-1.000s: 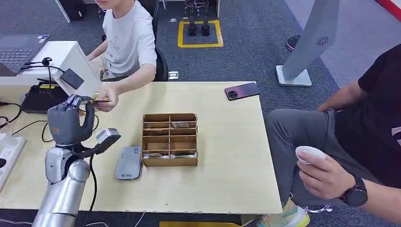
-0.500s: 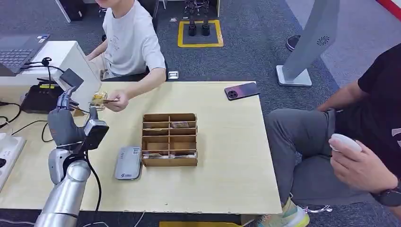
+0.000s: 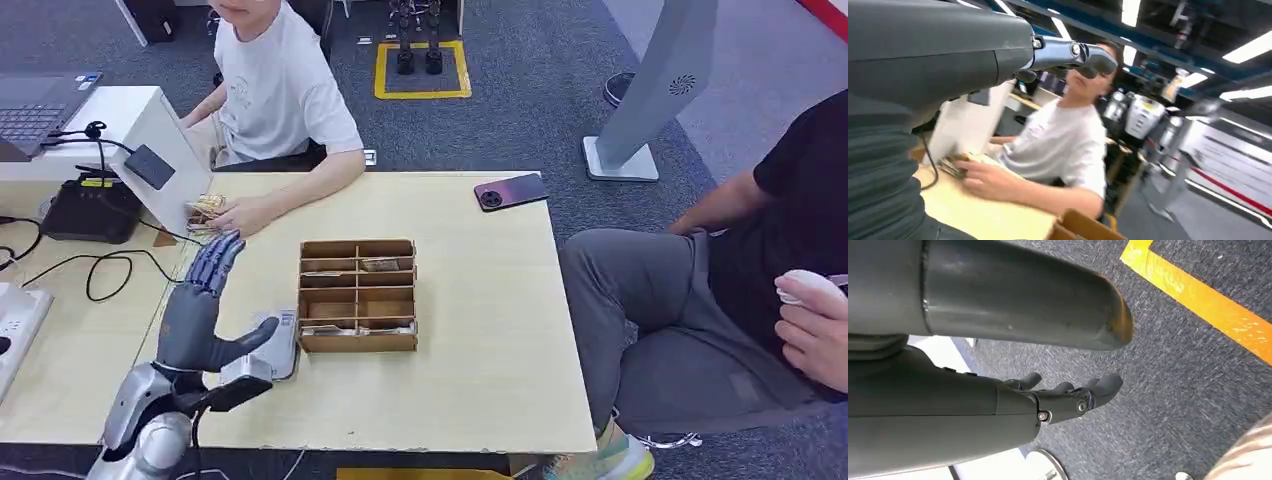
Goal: Pass the card to the sensor for recognition and then transmit it.
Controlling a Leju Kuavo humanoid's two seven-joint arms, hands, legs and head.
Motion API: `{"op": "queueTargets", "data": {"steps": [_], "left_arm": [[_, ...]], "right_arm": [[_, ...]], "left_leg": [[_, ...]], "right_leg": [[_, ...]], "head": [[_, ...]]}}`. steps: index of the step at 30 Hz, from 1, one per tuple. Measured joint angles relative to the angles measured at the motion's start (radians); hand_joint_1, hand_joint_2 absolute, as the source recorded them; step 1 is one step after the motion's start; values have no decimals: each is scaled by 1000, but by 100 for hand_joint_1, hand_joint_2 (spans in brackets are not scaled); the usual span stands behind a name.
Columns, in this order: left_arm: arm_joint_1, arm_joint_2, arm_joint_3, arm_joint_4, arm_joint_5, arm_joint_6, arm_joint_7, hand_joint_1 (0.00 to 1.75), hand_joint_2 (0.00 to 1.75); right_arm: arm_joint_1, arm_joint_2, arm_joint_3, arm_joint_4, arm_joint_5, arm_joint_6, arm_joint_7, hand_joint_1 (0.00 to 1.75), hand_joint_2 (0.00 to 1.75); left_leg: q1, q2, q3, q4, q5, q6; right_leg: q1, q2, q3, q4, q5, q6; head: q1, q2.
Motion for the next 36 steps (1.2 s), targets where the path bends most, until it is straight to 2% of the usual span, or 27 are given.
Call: {"op": "queueTargets", "data": {"steps": [2,5,10,15,17,20,24,32,36], "left_arm": [[31,17,-21,-44,-4,-5,-11,0,175],[58,43,-52,-85,-76,3,-6,0,175],[74,90,-107,-96,-248,5,60,0,175],[73,116,-150,-96,-282,3,81,0,175],[64,122,-169,-93,-295,-26,114,0,175],[37,117,-204,-67,-314,-87,191,0,175],[-1,93,-239,-13,-314,-113,243,0,175],[-45,59,-264,54,-311,-116,264,0,175],[-51,51,-265,74,-246,-157,284,0,175]], "right_arm": [[2,-2,-2,0,0,0,0,0,0],[3,-2,-6,0,0,0,2,0,0],[2,-2,-7,0,11,0,3,0,0],[0,-2,-7,0,12,1,8,0,0],[-2,-2,-7,0,13,3,13,0,0],[-8,-2,-7,-1,13,4,22,0,0],[-13,-2,-8,-1,19,5,33,0,0],[-17,-2,-11,-1,22,6,39,0,0],[-18,-2,-14,-2,25,5,35,0,0]], "left_leg": [[0,0,0,0,0,0],[0,0,0,0,0,0],[0,0,0,0,1,0],[0,-1,0,0,1,-1],[0,-1,0,0,1,-1],[0,-1,0,0,1,-1],[0,-1,0,0,1,-1],[0,0,0,0,1,-1],[0,-1,0,0,1,-1]], "right_leg": [[0,0,0,0,0,0],[0,0,0,0,0,0],[0,-1,1,0,0,0],[0,-1,1,0,1,0],[0,-1,0,0,0,0],[0,-1,1,0,1,0],[0,-1,1,0,1,0],[0,-1,0,0,1,0],[0,-1,0,0,1,0]], "head": [[0,0],[0,0],[0,0],[0,0],[0,0],[0,0],[0,0],[0,0],[0,0]]}}
